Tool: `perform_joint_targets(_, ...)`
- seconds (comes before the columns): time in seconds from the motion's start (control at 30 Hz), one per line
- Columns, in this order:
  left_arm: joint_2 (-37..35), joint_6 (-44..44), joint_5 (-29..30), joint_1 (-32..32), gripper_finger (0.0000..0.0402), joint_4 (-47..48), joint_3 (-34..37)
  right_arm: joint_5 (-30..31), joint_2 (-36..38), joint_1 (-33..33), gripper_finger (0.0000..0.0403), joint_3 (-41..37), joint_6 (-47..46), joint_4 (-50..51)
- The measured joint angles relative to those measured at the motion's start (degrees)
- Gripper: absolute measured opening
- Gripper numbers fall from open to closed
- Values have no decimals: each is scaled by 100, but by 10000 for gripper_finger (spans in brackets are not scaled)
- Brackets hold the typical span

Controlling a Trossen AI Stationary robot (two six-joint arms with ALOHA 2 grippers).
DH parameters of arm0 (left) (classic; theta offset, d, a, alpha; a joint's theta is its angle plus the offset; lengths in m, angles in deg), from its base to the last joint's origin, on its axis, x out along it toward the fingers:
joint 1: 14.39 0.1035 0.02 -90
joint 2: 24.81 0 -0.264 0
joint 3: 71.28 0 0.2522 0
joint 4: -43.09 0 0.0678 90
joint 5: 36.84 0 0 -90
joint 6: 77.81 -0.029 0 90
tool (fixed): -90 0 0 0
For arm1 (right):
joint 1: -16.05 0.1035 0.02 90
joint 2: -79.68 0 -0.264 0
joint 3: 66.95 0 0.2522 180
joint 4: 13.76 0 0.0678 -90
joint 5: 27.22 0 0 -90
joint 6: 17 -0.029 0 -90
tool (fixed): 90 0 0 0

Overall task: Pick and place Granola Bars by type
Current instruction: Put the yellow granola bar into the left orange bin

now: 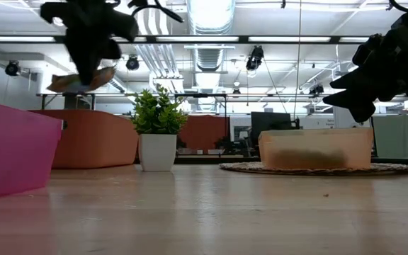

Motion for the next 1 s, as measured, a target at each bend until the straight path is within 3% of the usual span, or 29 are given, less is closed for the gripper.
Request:
perform_joint_targets(0.17,100,-530,452,613,0,322,-569,0,0,0,203,0,0,0)
perform_joint_targets(0.33,109,-1018,586,1313,0,361,-687,0,0,0,203,0,0,0)
perform_joint_targets(0.7,114,-1647,776,2739,0,282,-327,0,0,0,203,0,0,2)
perform_joint_targets(1.0,105,-1652,420,3230,0,-229,405,0,0,0,203,0,0,0)
